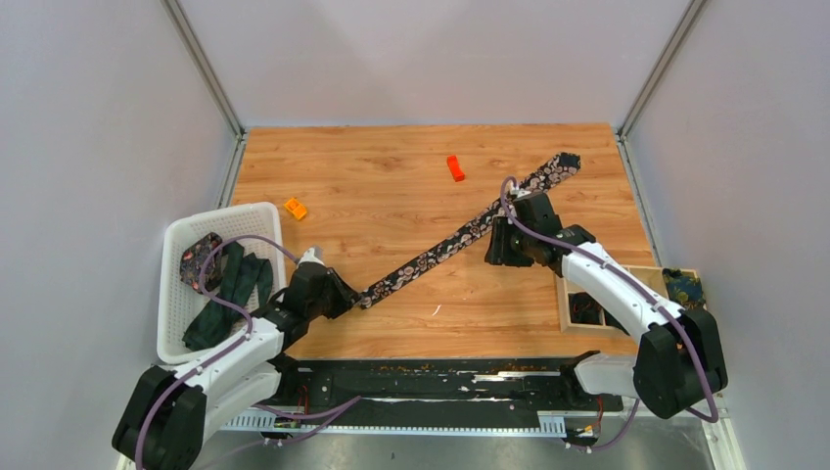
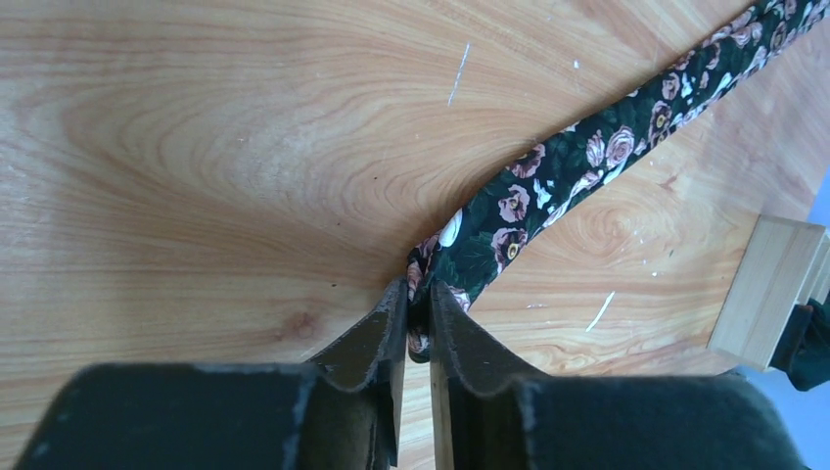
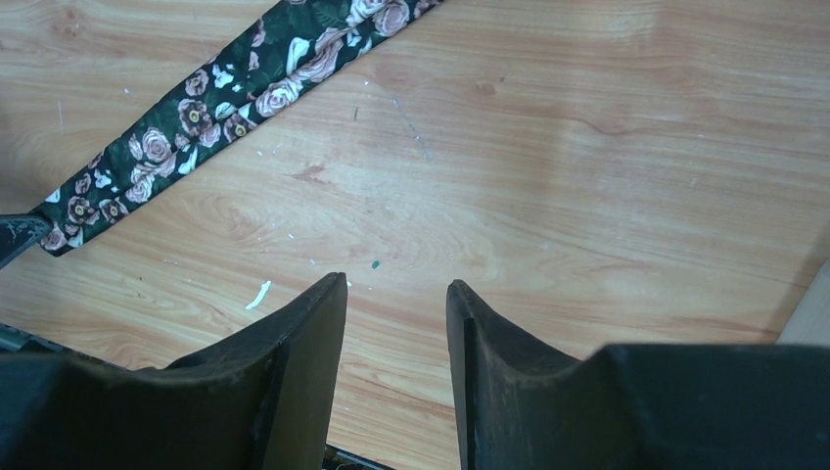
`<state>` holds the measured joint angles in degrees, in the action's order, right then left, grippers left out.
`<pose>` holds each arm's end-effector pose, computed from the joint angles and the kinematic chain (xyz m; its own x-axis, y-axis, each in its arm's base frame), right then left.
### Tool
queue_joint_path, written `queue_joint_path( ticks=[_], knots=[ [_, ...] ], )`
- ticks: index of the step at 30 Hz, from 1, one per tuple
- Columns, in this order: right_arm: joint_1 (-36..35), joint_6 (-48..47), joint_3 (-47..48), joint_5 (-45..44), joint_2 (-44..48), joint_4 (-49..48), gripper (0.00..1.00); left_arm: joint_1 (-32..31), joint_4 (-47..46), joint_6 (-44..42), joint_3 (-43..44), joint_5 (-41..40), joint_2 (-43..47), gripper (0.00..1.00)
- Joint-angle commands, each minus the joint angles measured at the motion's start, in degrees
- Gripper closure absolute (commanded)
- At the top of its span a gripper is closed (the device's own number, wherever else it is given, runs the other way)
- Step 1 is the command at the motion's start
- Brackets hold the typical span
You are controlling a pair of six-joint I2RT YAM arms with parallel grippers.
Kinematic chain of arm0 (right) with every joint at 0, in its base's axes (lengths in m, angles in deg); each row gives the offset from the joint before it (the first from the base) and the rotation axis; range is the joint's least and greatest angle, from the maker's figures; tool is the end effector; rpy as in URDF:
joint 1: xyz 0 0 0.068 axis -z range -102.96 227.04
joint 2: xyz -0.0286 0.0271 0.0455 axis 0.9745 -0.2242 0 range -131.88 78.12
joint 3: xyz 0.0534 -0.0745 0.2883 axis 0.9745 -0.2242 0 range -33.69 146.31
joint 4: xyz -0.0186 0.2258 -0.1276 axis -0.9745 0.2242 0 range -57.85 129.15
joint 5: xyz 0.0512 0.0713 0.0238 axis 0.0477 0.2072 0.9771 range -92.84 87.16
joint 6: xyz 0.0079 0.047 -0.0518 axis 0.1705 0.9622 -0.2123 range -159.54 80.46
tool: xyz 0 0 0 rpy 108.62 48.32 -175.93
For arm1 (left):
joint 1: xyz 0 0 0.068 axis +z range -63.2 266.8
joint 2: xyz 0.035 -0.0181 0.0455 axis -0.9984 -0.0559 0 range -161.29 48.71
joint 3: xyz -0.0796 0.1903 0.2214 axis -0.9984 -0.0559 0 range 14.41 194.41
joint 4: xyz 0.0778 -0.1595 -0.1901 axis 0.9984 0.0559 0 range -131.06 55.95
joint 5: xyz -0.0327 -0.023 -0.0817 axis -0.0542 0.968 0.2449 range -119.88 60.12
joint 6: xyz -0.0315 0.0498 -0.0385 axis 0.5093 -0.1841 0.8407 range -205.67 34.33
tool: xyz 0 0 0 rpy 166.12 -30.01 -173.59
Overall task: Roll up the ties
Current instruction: Roll the tie at the center of the board.
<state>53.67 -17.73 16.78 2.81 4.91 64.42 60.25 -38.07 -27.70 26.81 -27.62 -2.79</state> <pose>0.2345 0.1076 0.2492 -0.8640 0.0293 -0.5026 -0.1353 0.9481 0.2879 0.1430 -0.0741 0.1489 -0.7188 -0.5878 -0.3712 -0.2576 0.7211 -0.6431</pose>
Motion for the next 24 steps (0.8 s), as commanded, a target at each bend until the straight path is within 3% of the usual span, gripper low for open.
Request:
queue_joint_path(
  ticks=[1, 5, 7, 17, 24],
  knots=[
    [-2.6, 1.9, -0.3, -1.6, 1.5, -1.6, 0.57, -0.2, 1.5, -1.0, 0.9, -2.2, 2.2, 0.75],
    [-4.1, 2.4, 0.5, -2.6, 1.1, -1.1, 0.57, -0.2, 1.0, -0.7, 0.5, -1.4, 2.4, 0.55],
    [-4.5, 2.5, 0.7, -3.1, 1.1, -0.9, 0.57, -0.2, 0.9, -0.6, 0.4, -0.8, 2.5, 0.51],
    [-5.8, 3.2, 0.5, -4.4, 1.0, -0.7, 0.58, -0.5, 2.2, 2.7, 0.5, 0.5, 2.9, 0.51],
    [-6.5, 3.3, 0.1, -4.8, 0.7, -1.1, 0.58, -0.9, 0.1, 5.1, 0.4, 0.7, 1.1, 0.57]
  ],
)
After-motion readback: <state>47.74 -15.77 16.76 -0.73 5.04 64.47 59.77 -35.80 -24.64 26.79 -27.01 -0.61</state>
